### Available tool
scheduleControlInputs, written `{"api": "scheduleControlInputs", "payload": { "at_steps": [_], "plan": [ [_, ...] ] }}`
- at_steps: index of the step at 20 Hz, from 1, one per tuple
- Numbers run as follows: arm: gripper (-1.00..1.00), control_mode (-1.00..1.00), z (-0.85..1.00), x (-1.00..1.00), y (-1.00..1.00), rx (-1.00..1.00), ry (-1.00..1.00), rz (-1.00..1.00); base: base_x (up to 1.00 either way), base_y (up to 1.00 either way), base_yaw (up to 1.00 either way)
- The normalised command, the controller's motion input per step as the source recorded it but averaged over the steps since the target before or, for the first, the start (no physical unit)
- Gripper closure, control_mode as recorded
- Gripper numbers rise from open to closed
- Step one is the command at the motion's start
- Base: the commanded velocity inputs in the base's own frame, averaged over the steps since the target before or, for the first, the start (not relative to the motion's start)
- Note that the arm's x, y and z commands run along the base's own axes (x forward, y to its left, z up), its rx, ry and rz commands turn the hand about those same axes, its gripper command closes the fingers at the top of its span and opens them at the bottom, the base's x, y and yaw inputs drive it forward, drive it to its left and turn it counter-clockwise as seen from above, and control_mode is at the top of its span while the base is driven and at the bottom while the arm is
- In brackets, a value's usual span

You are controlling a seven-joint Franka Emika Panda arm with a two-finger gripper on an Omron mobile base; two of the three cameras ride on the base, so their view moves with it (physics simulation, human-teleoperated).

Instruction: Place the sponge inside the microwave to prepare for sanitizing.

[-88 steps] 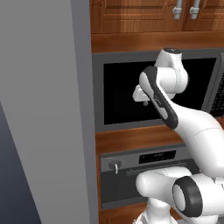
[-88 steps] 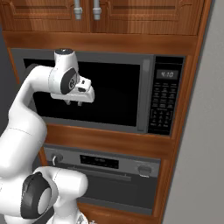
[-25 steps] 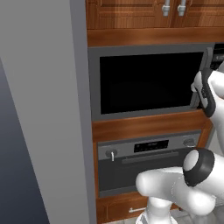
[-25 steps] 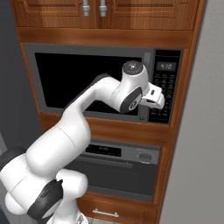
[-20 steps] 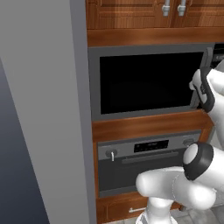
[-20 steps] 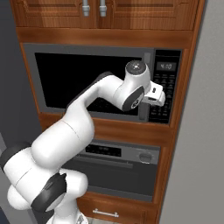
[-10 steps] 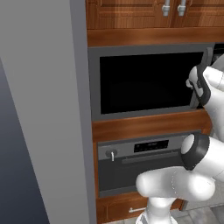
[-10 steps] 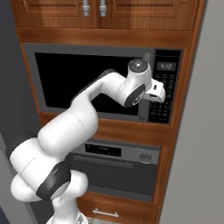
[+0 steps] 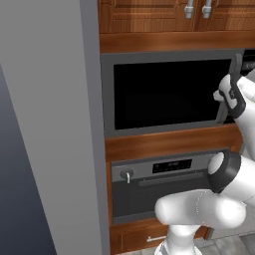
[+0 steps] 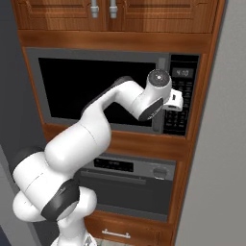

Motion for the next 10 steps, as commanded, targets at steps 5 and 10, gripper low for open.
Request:
{"api": "scheduleControlInputs", "payload": {
  "at_steps": [5, 10],
  "plan": [
    [1.00, -1.00, 0.00, 0.08, 0.00, 0.00, -0.01, 0.04, 0.00, 0.00, 0.00],
    [1.00, -1.00, 0.00, -0.06, 0.02, 0.00, 0.00, -0.03, 0.00, 0.00, 0.00]
  ]
}}
